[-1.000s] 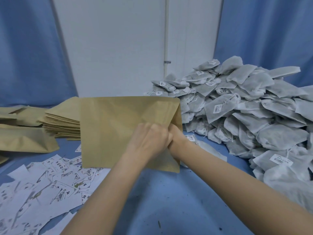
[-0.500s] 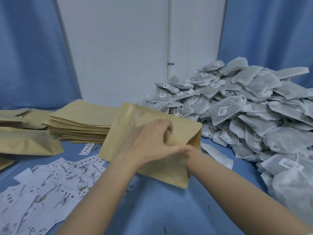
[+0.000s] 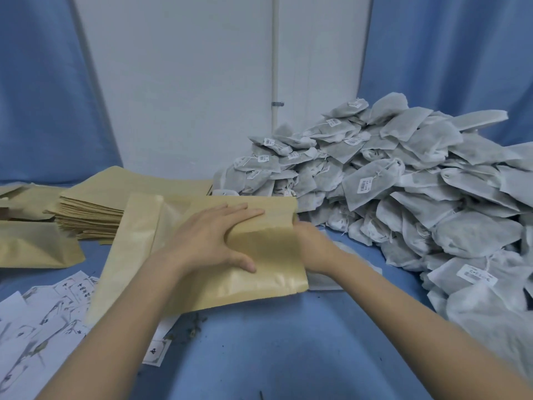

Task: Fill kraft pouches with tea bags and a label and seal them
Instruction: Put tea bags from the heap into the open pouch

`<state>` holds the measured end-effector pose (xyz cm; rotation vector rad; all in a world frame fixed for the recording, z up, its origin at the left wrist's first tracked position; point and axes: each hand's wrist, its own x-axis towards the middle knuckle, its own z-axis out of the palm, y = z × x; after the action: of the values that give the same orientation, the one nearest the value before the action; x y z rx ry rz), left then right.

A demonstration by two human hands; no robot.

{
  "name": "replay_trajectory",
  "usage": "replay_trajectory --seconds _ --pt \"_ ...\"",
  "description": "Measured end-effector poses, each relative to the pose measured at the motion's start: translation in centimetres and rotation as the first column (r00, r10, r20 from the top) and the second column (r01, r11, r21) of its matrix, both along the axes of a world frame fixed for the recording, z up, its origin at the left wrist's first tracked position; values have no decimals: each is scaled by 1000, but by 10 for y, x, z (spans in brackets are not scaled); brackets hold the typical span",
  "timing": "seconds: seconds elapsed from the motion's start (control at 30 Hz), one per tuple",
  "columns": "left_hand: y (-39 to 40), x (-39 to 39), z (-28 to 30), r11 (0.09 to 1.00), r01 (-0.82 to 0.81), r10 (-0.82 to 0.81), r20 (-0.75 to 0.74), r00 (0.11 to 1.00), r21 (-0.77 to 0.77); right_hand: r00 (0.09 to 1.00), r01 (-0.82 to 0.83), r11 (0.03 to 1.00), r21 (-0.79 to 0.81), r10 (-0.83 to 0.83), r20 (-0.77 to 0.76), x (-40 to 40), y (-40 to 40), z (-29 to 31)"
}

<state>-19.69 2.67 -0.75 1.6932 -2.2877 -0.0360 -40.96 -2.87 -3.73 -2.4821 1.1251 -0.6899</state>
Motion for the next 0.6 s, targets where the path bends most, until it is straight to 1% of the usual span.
replay_trajectory --seconds 0.03,0.07,0.1,0.13,0.17,0.2,0.23,0.27,0.3,0.37,0.43,0.47,0.5,0.53,0.57,0.6 --pt "0 4 -3 1000 -14 15 -45 999 3 995 36 997 -68 -29 99 -14 2 -3" --pt "0 8 -6 999 -29 31 -83 996 16 973 143 985 -97 -122 196 -31 1 -8" --pt "0 10 -9 999 -40 43 -115 992 29 946 253 965 -64 -233 226 -50 -3 -19" --pt "-1 12 -12 997 -52 59 -142 988 49 917 371 928 -12 -364 165 -64 -6 -28" --pt "-1 12 -15 996 -62 72 -166 983 67 874 483 875 30 -484 43 -80 -12 -42" --pt "-2 11 -19 994 -70 84 -186 979 79 827 558 828 61 -547 -131 -94 -16 -55" --pt "-4 9 -23 994 -76 91 -204 975 84 785 596 799 79 -559 -267 -107 -17 -63" --pt "-6 7 -26 993 -75 93 -220 971 89 764 611 785 104 -550 -336 -115 -16 -69" --pt "-7 5 -30 993 -70 91 -235 968 97 768 613 780 125 -552 -325 -118 -17 -75" --pt "-10 0 -34 991 -62 90 -236 968 120 789 610 779 149 -578 -208 -121 -20 -82" --pt "-13 -2 -38 988 -65 94 -215 972 137 787 611 777 148 -616 -15 -122 -19 -82" --pt "-14 -3 -41 988 -66 95 -209 973 141 781 610 784 112 -619 82 -121 -17 -79" --pt "-14 -3 -42 988 -67 96 -210 973 142 775 613 789 41 -610 165 -120 -15 -77" --pt "-15 -3 -43 988 -66 96 -216 972 141 789 597 799 -65 -571 225 -117 -12 -72" --pt "-16 -3 -44 988 -63 94 -228 969 140 828 548 814 -191 -497 260 -111 -10 -66" --pt "-17 -3 -44 988 -57 91 -246 965 142 878 470 829 -303 -405 253 -104 -8 -60"
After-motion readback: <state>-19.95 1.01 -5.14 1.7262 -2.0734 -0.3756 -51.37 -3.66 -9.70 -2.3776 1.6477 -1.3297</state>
